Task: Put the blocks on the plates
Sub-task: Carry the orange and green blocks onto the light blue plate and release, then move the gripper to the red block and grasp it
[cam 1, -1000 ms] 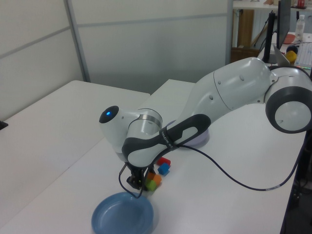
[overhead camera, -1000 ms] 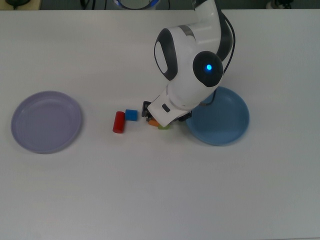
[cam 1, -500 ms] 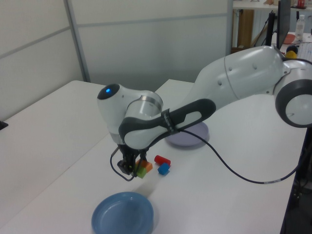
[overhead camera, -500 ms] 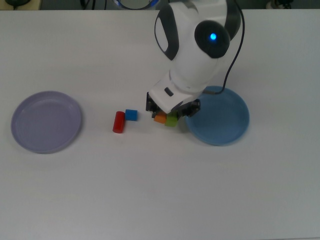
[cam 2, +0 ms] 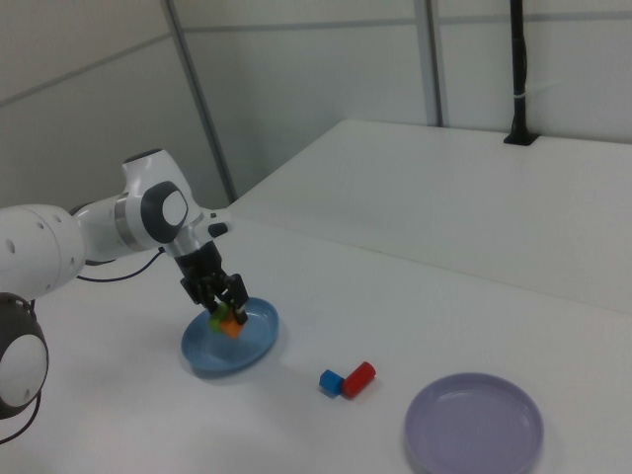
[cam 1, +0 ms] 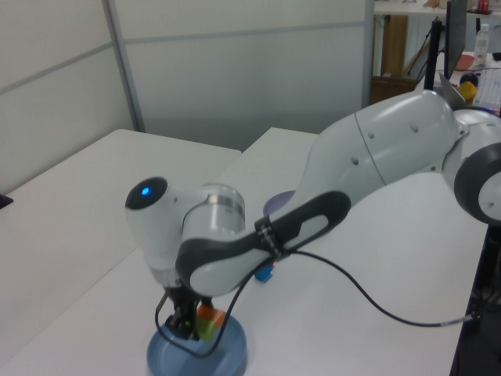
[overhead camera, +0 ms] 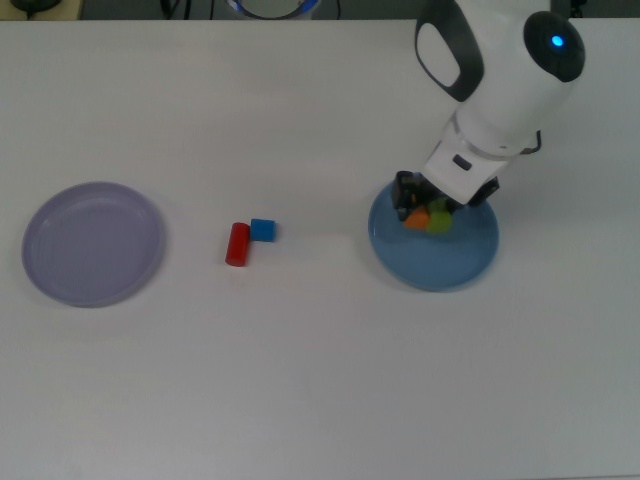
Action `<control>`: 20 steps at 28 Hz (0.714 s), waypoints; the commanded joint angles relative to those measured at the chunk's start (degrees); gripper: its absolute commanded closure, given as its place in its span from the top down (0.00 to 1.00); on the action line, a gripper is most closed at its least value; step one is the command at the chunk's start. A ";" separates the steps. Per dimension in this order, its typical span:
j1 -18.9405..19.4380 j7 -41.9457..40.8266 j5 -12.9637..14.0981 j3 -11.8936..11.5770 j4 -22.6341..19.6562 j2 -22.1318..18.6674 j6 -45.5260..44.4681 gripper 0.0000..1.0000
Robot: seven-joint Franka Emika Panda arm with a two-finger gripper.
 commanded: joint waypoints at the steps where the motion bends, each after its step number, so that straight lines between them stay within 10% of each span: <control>1: 0.88 2.00 -0.70 -0.62 -0.96 1.92 4.62 0.07; 13: 2.90 5.08 -3.87 -0.62 -1.67 3.51 8.68 0.40; 17: 2.90 4.99 -3.95 -0.97 -1.67 3.43 8.15 1.00; 20: 2.90 5.17 -3.78 -0.97 -1.40 3.07 6.57 1.00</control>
